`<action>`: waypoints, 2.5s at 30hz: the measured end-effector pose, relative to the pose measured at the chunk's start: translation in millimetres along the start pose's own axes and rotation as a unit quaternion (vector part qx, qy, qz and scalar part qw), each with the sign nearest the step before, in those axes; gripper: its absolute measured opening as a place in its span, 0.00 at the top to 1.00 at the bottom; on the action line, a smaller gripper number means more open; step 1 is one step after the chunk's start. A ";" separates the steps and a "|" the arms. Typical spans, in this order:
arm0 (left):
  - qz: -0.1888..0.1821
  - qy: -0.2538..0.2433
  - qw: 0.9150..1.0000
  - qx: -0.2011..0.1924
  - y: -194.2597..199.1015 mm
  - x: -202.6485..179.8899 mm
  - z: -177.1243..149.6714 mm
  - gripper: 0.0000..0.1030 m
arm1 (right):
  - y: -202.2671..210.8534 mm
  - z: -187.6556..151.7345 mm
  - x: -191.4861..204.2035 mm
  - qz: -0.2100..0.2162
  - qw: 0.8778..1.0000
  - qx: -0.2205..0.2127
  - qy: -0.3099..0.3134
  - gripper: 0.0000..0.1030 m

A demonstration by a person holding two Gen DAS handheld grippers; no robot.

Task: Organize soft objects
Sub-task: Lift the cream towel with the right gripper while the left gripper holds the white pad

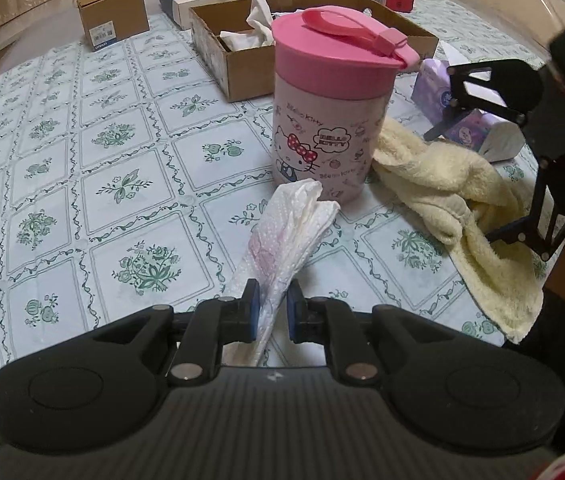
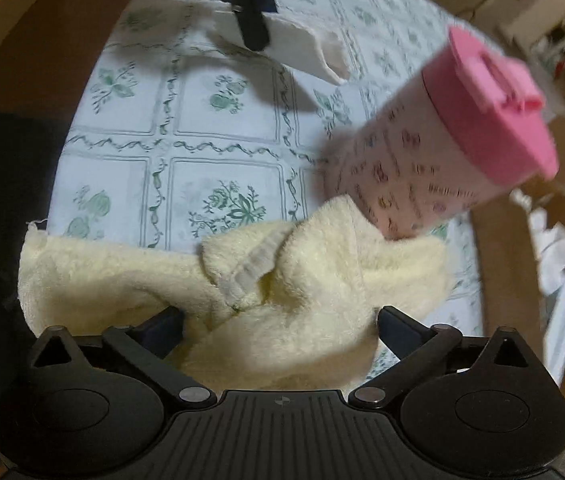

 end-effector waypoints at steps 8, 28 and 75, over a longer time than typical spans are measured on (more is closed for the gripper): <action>0.003 0.009 1.000 -0.006 2.9 -2.3 -0.2 0.89 | -8.7 4.1 -0.3 0.059 0.998 0.030 -0.019 0.11; 0.036 0.071 0.996 -0.045 43.3 -38.5 -4.6 0.89 | 76.0 16.0 38.8 -0.053 0.937 -0.114 -0.325 0.75; -0.036 0.122 0.986 -0.108 38.1 -161.3 79.8 0.89 | 222.0 -72.6 21.3 -0.259 0.766 -0.194 -0.555 0.75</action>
Point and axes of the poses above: each gripper's, at about its wrist camera, not at the fingertips, and y roughly against the way its jaws point, x to its left, z to its top, the point moved 9 cm from there along -y, roughly the way its jaws point, and after that the axes turned 9 degrees about -x, right-handed, at the moved point
